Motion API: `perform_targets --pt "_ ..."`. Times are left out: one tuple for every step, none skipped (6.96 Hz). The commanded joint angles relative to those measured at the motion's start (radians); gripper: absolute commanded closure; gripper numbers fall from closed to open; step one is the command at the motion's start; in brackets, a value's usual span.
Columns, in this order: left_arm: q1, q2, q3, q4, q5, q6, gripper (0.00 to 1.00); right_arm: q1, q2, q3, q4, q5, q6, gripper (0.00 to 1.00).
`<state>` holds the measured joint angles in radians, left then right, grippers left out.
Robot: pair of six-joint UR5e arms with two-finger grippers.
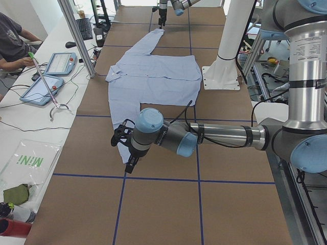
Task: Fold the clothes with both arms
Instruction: 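Move the right gripper down to the sleeve cuff nearest it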
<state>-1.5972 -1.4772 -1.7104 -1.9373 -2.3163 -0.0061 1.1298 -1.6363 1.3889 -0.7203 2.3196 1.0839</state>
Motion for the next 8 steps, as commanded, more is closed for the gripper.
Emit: perform_targets --pt "0.0 0.002 -0.002 0.0 -0.001 0.0 0.0 -0.025 -0.002 -0.005 0.039 -0.036 0.071 0.12" --pt "0.0 0.002 -0.002 0.001 -0.002 0.0 0.0 -0.025 -0.008 -0.002 0.039 -0.034 0.073 0.15" --pt "0.0 0.002 -0.002 0.0 -0.002 -0.002 0.0 -0.027 -0.011 -0.001 0.039 -0.029 0.073 0.17" --pt "0.0 0.002 -0.002 0.0 -0.002 -0.002 0.0 -0.028 -0.017 0.001 0.039 -0.025 0.074 0.22" --pt "0.0 0.002 -0.003 0.0 -0.002 -0.002 0.0 -0.03 -0.02 0.009 0.041 -0.022 0.114 0.53" --pt "0.0 0.002 -0.006 0.0 -0.002 -0.003 0.0 -0.036 -0.022 0.01 0.047 -0.022 0.149 0.91" --pt "-0.001 0.002 -0.006 0.0 -0.002 -0.005 0.0 -0.036 -0.028 0.01 0.076 -0.011 0.148 1.0" --pt "-0.001 0.002 -0.006 0.0 -0.002 -0.005 0.0 -0.036 -0.031 0.01 0.096 0.013 0.149 1.0"
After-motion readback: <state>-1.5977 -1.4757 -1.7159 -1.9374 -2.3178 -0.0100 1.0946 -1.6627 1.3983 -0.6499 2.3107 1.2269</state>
